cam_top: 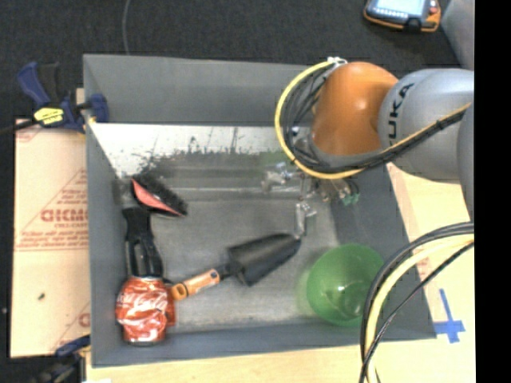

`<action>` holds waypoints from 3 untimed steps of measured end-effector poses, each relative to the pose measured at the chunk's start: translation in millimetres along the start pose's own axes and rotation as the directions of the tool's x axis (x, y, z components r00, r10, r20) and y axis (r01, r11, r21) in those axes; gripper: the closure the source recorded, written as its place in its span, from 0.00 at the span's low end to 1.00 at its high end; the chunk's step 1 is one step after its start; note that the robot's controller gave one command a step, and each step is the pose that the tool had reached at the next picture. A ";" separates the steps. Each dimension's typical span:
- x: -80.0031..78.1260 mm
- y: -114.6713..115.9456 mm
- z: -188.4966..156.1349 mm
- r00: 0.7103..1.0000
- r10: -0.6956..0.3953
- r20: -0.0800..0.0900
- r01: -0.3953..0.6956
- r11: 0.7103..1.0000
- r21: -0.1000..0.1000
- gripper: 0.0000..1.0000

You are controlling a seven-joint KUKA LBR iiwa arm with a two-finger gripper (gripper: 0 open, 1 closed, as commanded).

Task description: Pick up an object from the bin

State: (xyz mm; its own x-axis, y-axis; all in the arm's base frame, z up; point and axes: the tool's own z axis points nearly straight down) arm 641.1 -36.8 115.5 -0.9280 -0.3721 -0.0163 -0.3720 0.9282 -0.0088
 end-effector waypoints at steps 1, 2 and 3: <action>-1.1 -1.9 -2.5 1.000 0.000 0.000 0.000 1.000 -0.001 0.00; 7.7 34.3 43.4 1.000 -0.001 0.010 0.001 1.000 0.004 0.00; -4.7 57.5 43.0 0.998 0.054 0.016 -0.054 0.999 0.004 0.00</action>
Offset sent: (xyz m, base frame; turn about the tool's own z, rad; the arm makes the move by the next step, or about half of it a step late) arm -0.0209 0.0295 -0.0455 -0.0018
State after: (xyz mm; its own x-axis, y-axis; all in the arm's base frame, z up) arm 625.0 18.2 72.1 -0.9462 -0.3218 -0.0329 -0.3216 0.9468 -0.0119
